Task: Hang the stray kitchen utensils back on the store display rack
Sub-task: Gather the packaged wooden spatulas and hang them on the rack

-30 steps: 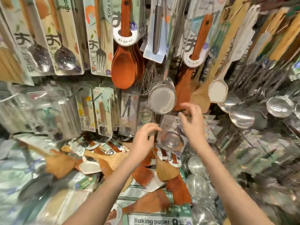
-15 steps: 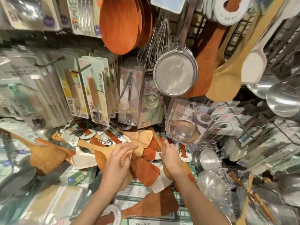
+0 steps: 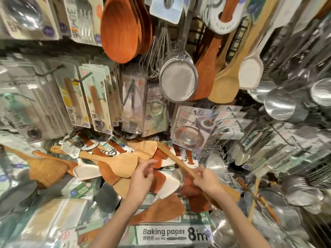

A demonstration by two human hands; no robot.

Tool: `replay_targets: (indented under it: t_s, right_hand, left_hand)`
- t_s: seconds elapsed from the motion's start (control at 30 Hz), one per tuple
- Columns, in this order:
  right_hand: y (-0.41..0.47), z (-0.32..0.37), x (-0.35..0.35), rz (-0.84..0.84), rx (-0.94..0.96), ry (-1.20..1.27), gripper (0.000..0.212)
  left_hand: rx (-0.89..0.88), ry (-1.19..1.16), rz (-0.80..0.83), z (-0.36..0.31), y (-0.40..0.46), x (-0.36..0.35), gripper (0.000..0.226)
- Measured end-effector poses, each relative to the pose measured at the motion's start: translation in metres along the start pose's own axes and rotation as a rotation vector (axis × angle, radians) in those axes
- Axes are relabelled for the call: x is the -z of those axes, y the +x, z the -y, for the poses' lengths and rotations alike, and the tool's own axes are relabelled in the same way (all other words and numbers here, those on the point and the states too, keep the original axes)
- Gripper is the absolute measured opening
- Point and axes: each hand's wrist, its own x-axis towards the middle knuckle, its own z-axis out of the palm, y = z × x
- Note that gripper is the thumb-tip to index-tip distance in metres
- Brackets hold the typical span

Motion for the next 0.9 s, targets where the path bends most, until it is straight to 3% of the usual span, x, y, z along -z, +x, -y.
replay_targets:
  t_s: [0.17, 0.3, 0.4, 0.7, 0.9]
  right_hand:
    - [-0.051, -0.03, 0.032, -0.046, 0.008, 0.001, 0.022]
    - [-0.098, -0.036, 0.054, -0.031, 0.128, 0.126, 0.035]
    - [-0.128, -0.033, 0.071, 0.028, 0.128, 0.203, 0.033]
    - [-0.178, -0.012, 0.104, -0.076, 0.198, 0.485, 0.027]
    - [-0.183, 0.008, 0.155, -0.158, 0.312, 0.636, 0.018]
  left_hand:
    - [0.091, -0.103, 0.076, -0.013, -0.015, -0.029, 0.039]
    - [0.139, -0.214, 0.228, -0.03, -0.031, -0.046, 0.038]
    - [0.034, -0.245, 0.361, -0.051, -0.043, -0.058, 0.044]
    - [-0.292, -0.391, 0.154, -0.146, -0.054, -0.073, 0.023]
    - [-0.482, -0.424, 0.194, -0.214, -0.062, -0.094, 0.042]
